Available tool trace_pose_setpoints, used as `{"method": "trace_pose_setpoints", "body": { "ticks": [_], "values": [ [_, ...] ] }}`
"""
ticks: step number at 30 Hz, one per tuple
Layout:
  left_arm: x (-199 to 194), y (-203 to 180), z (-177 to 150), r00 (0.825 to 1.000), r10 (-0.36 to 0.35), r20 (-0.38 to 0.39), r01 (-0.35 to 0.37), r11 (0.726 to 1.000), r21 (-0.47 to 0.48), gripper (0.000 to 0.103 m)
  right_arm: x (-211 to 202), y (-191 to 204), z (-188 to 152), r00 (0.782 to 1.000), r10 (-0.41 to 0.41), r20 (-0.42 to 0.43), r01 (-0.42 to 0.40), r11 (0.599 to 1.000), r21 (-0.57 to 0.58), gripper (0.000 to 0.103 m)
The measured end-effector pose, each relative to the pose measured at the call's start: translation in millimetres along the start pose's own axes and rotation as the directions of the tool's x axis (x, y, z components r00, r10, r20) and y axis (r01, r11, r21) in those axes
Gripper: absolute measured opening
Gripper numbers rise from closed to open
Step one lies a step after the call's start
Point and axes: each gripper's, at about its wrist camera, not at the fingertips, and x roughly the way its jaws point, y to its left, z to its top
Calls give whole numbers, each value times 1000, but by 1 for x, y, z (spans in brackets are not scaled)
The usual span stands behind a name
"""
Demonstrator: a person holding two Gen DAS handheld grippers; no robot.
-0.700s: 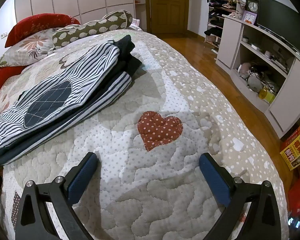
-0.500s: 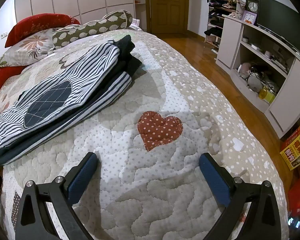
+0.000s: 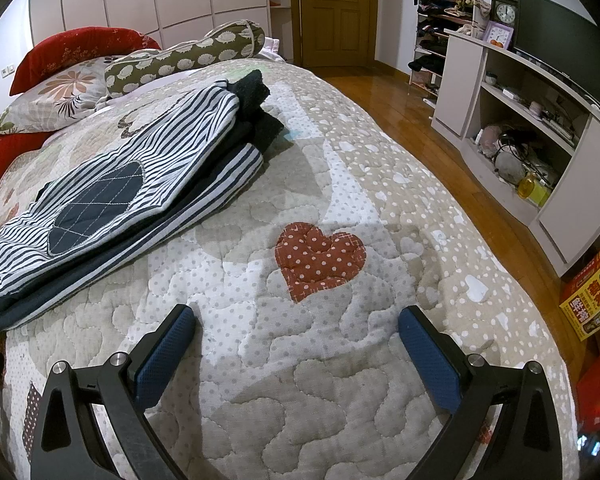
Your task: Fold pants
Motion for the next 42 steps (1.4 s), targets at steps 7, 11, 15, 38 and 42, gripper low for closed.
{"method": "trace_pose_setpoints", "body": {
  "ticks": [7, 11, 15, 38, 42],
  "values": [
    [3, -1, 3, 999, 11, -40, -11, 1000, 5, 103, 2, -3, 0, 1000, 0, 0, 0, 1000, 1, 103],
    [3, -1, 3, 999, 13, -37, -12, 1000, 6, 103, -2, 1, -2, 999, -39, 2, 39, 999, -25, 103],
    [3, -1, 3, 1000, 16, -25, -15, 1000, 8, 103, -1, -2, 1, 1000, -17, -5, 17, 1000, -6, 103],
    [1, -6, 6, 999, 38, 5, -38, 999, 27, 103, -19, -1, -25, 1000, -14, -15, 15, 999, 37, 103],
    [1, -6, 6, 999, 39, 8, -39, 999, 28, 103, -22, -2, -30, 1000, -15, -4, 15, 999, 29, 103]
  ]
}}
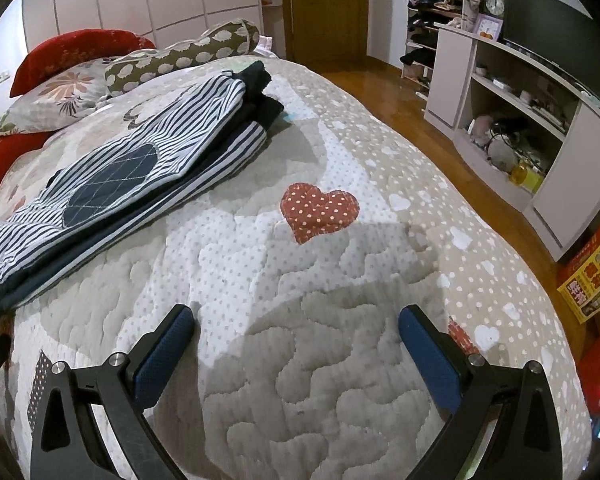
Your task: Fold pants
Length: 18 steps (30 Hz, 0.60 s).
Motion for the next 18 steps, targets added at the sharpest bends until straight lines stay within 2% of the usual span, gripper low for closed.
{"method": "trace_pose_setpoints", "body": {
  "ticks": [12, 16, 18],
  "values": [
    [0, 0, -1, 1000, -5, 11, 5, 1000, -6, 103, -5, 0, -3, 1000, -4, 6, 4, 1000, 3, 103],
    [-1, -1, -1, 1000, -1, 23, 1, 1000, -2, 103, -7, -4, -4, 1000, 16, 16, -16, 1000, 14, 103],
    [0, 0, 0, 1000, -13, 4, 13, 1000, -7, 103, -9, -6, -4, 999, 31, 16, -31, 999, 14, 103]
  ]
}}
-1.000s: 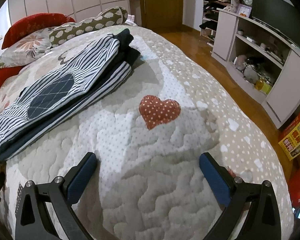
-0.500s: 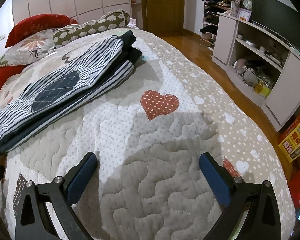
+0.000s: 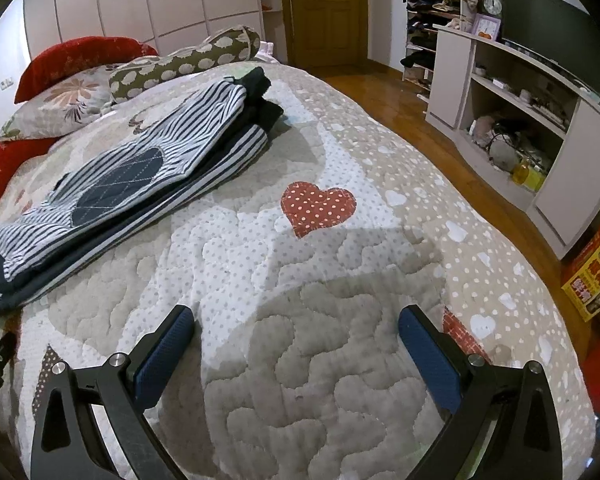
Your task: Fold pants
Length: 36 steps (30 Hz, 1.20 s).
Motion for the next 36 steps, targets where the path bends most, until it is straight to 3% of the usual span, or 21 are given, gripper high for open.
{"method": "trace_pose_setpoints", "body": {
  "ticks": [3, 7, 11, 13, 15, 18, 20, 22, 27, 31, 33, 34, 35, 36],
  "values": [
    [-2, 2, 2, 999, -31, -10, 31, 1000, 3, 103, -3, -2, 3, 1000, 21, -16, -21, 1000, -6, 102],
    [-14, 3, 6, 995, -55, -79, 57, 998, 29, 103, -11, -9, 15, 993, 108, -37, -108, 994, 16, 88],
    [-29, 20, 22, 958, -228, -173, 215, 972, -91, 99, -16, -13, 33, 965, 259, -46, -258, 966, 34, 72],
    [-31, 23, 36, 940, -294, -172, 274, 953, -131, 91, -12, -9, 45, 933, 352, -68, -349, 936, 50, 61],
    [-27, 28, 48, 912, -361, -192, 332, 928, -171, 81, -3, -2, 57, 883, 460, -99, -451, 887, 95, 54],
    [-10, 29, 62, 877, -416, -240, 366, 902, -228, 69, 9, 11, 68, 820, 559, -126, -543, 828, 140, 51],
    [1, 31, 67, 837, -485, -254, 410, 863, -296, 69, 19, 22, 74, 790, 597, -141, -576, 800, 166, 50],
    [8, 31, 65, 819, -519, -246, 432, 839, -332, 69, 28, 32, 78, 771, 618, -152, -593, 784, 183, 50],
    [22, 27, 63, 793, -560, -240, 454, 806, -379, 69, 46, 48, 80, 770, 601, -215, -561, 798, 222, 50],
    [36, 20, 72, 804, -543, -244, 442, 819, -365, 69, 52, 53, 80, 784, 578, -224, -535, 814, 227, 51],
    [47, 20, 76, 795, -549, -256, 435, 812, -390, 68, 57, 54, 83, 790, 571, -225, -521, 818, 246, 51],
    [51, 22, 78, 795, -549, -258, 427, 808, -406, 64, 60, 55, 85, 794, 567, -221, -515, 819, 253, 50],
    [56, 24, 80, 801, -539, -262, 407, 810, -421, 51, 60, 56, 87, 798, 563, -216, -511, 822, 253, 49],
    [58, 26, 81, 806, -526, -270, 389, 816, -428, 34, 62, 57, 89, 805, 554, -212, -505, 827, 246, 37]
  ]
}}
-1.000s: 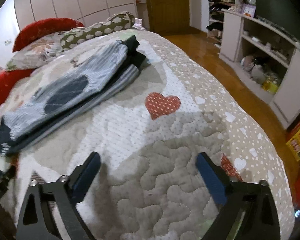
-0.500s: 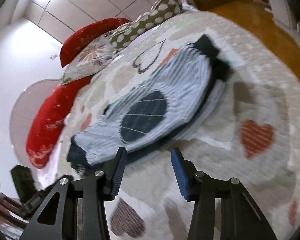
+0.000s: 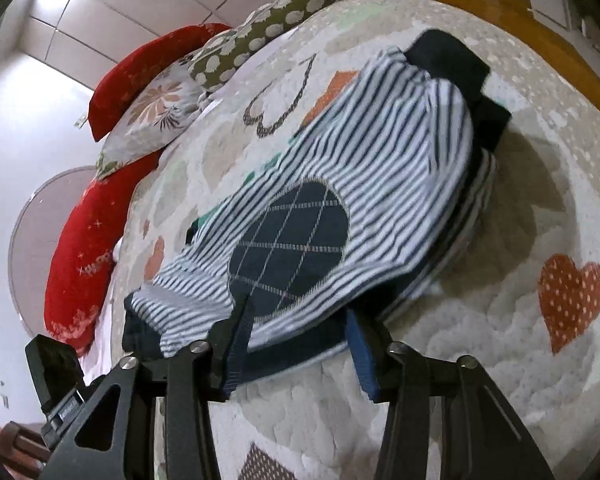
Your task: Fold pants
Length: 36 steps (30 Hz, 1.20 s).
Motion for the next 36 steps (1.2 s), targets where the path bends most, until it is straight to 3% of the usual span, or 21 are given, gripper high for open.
{"method": "trace_pose_setpoints", "body": {
  "ticks": [1, 2, 4, 9, 16, 21, 25, 29, 31, 33, 34, 35, 36],
  "values": [
    [0, 2, 2, 1000, 9, -3, -9, 1000, -11, 26, 2, 1, 2, 1000, -16, 2, 16, 1000, -7, 21],
    [-1, 5, 3, 1000, 3, -7, -3, 1000, -20, 16, 2, 1, 4, 1000, -19, 0, 19, 1000, -7, 15],
    [-4, 9, 2, 1000, -6, -9, 5, 1000, -27, 11, -1, 1, 4, 1000, -11, 4, 11, 1000, -14, 8],
    [-26, 5, 1, 998, -29, 49, 30, 999, -20, 9, -19, 13, 3, 999, -2, 50, 6, 997, -83, 6],
    [-61, -6, -8, 987, -8, 160, 0, 999, 50, 7, -43, 32, -9, 996, 27, 84, -12, 986, -168, 5],
    [-75, -15, -7, 980, 18, 199, -37, 995, 92, 7, -60, 45, -20, 993, 33, 117, -4, 972, -234, 5],
    [-71, -23, 18, 975, 64, 211, -89, 989, 114, 7, -60, 63, -11, 991, -1, 136, 39, 959, -281, 5],
    [-59, -39, 74, 949, 170, 266, -208, 971, 119, 8, -48, 96, 23, 981, -62, 182, 123, 932, -342, 5],
    [-55, -47, 109, 923, 234, 307, -275, 956, 99, 10, -34, 124, 50, 970, -82, 230, 167, 910, -380, 5],
    [-57, -48, 125, 908, 270, 319, -309, 948, 79, 14, -17, 150, 76, 956, -122, 267, 229, 880, -417, 8],
    [-62, -46, 128, 914, 250, 319, -286, 956, 70, 18, -9, 161, 89, 943, -166, 287, 279, 865, -417, 13],
    [-68, -44, 128, 925, 211, 316, -246, 966, 76, 30, -6, 167, 99, 935, -189, 300, 304, 862, -404, 16],
    [-73, -41, 125, 933, 177, 315, -214, 973, 88, 45, -6, 170, 109, 936, -178, 304, 292, 874, -387, 26]
  ]
}}
